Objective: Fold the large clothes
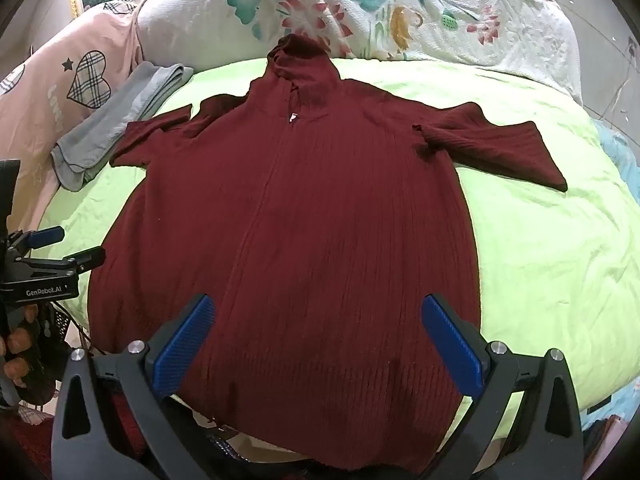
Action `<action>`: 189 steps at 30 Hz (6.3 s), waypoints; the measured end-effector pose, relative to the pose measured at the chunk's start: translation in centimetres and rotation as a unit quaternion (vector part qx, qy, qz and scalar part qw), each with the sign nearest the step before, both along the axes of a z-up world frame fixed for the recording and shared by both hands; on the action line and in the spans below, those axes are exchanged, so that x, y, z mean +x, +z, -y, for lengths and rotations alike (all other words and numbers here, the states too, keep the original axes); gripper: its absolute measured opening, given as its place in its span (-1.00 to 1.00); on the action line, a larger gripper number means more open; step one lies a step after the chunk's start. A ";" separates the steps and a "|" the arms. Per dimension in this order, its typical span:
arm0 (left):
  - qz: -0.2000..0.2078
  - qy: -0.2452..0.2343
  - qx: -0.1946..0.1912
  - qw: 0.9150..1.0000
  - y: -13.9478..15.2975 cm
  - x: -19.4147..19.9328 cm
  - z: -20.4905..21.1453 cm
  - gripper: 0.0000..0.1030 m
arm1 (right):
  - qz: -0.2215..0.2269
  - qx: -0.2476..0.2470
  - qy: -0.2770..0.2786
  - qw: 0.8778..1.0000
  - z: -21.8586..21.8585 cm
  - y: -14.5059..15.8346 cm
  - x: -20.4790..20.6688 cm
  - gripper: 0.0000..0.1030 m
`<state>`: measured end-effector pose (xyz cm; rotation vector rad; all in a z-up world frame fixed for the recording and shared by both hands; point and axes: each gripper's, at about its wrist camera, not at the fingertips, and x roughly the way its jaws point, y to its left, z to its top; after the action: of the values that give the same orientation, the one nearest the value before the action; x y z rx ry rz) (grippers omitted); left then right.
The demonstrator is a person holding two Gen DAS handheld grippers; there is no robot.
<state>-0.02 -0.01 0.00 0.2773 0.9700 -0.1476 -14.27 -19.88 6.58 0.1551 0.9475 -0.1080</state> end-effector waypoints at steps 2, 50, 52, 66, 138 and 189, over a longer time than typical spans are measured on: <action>0.000 0.002 0.001 1.000 0.0 0.0 0.3 0.93 | 0.000 0.000 0.000 1.000 0.2 0.0 -0.2 0.99; -0.004 -0.041 -0.049 0.998 0.2 -0.3 0.9 0.93 | 0.005 0.026 0.011 1.000 -0.1 -0.1 0.7 0.99; -0.006 -0.043 -0.049 0.998 0.1 -0.1 1.1 0.93 | 0.007 0.027 0.009 1.000 0.2 -0.2 1.0 0.99; -0.016 -0.053 -0.072 0.996 -0.3 1.7 1.9 0.93 | 0.001 0.025 -0.021 0.999 2.5 -0.8 2.9 0.42; -0.122 -0.056 -0.229 0.964 -6.3 25.3 10.8 0.80 | 0.030 0.245 -0.104 0.963 13.9 -3.4 22.4 -0.99; -0.082 0.024 -0.261 0.962 -5.6 26.4 0.6 -0.93 | 0.007 0.093 -0.130 0.987 22.3 -3.7 22.5 -0.56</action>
<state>26.39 -0.65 -5.62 -0.2478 1.0640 -0.3792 8.19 -42.14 2.90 0.4517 0.9202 -0.2599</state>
